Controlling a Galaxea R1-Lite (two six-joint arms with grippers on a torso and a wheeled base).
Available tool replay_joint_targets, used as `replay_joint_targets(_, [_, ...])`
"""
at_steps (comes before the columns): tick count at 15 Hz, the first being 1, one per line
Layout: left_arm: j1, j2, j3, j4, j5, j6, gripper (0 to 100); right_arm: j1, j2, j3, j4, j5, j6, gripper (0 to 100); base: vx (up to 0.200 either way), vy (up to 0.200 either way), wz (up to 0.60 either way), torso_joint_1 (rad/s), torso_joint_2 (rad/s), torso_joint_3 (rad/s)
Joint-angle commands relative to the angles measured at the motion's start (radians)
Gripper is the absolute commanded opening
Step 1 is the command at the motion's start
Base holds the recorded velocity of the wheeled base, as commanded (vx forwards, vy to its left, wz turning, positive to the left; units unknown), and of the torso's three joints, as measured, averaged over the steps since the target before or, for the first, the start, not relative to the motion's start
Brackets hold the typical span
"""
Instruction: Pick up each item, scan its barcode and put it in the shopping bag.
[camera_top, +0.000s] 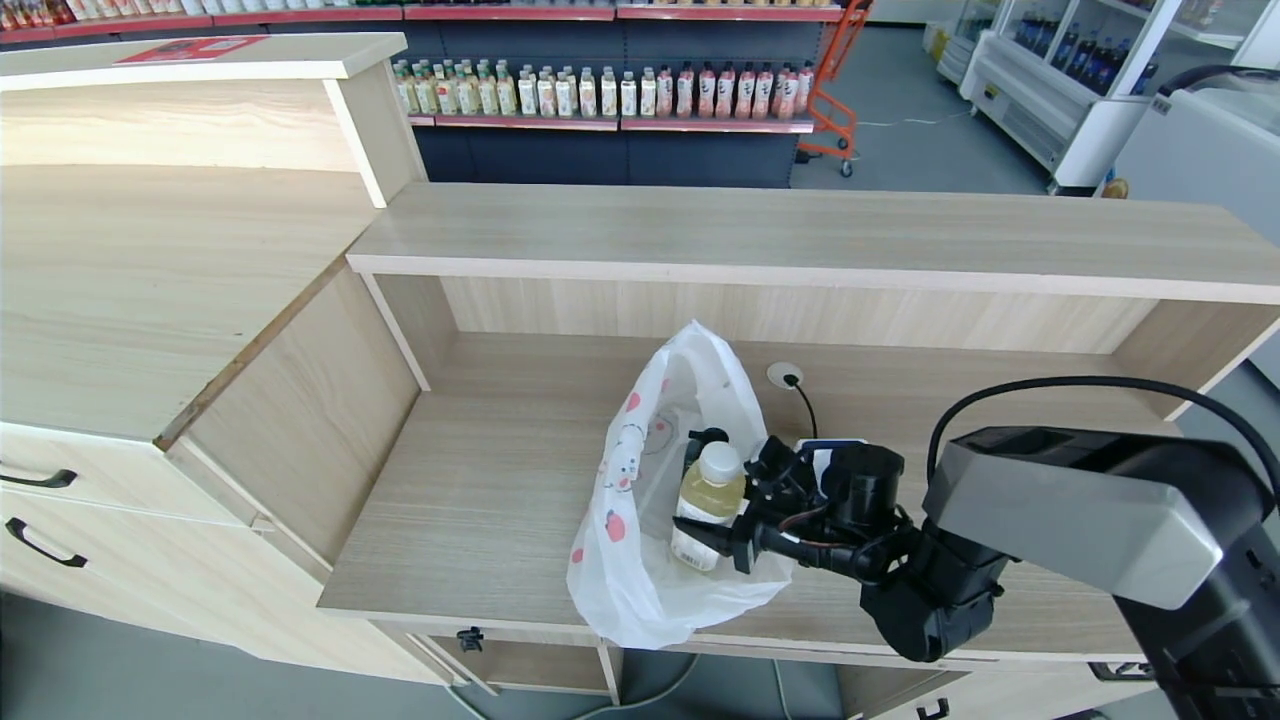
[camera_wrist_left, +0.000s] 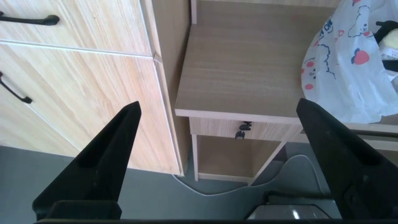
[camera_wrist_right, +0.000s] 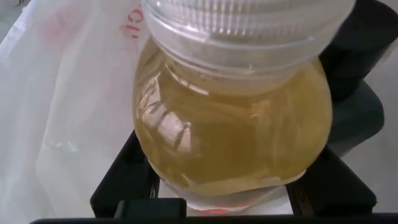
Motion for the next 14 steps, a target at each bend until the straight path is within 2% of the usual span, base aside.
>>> replay_joint_targets(1, [0.0,0.0,0.0,0.0,0.0,0.0,100,0.003,-0.018,-0.002,0.007,0.0,0.028,100,0.0,0.0,0.0,0.0,0.0,0.0])
replay_joint_targets(5, [0.0,0.0,0.0,0.0,0.0,0.0,100,0.017,-0.116,0.016,0.011,0.0,0.25,100,0.0,0.0,0.0,0.0,0.0,0.0])
replay_joint_targets(11, [0.0,0.0,0.0,0.0,0.0,0.001,100,0.026,-0.271,0.053,0.096,0.0,0.45,100,0.0,0.0,0.0,0.0,0.0,0.0])
replay_joint_targets(12, [0.0,0.0,0.0,0.0,0.0,0.0,100,0.017,-0.337,0.068,0.137,-0.006,0.511,100,0.0,0.0,0.0,0.0,0.0,0.0])
replay_joint_targets(14, [0.0,0.0,0.0,0.0,0.0,0.0,100,-0.011,-0.444,0.076,0.237,-0.012,0.519,100,0.0,0.0,0.0,0.0,0.0,0.0])
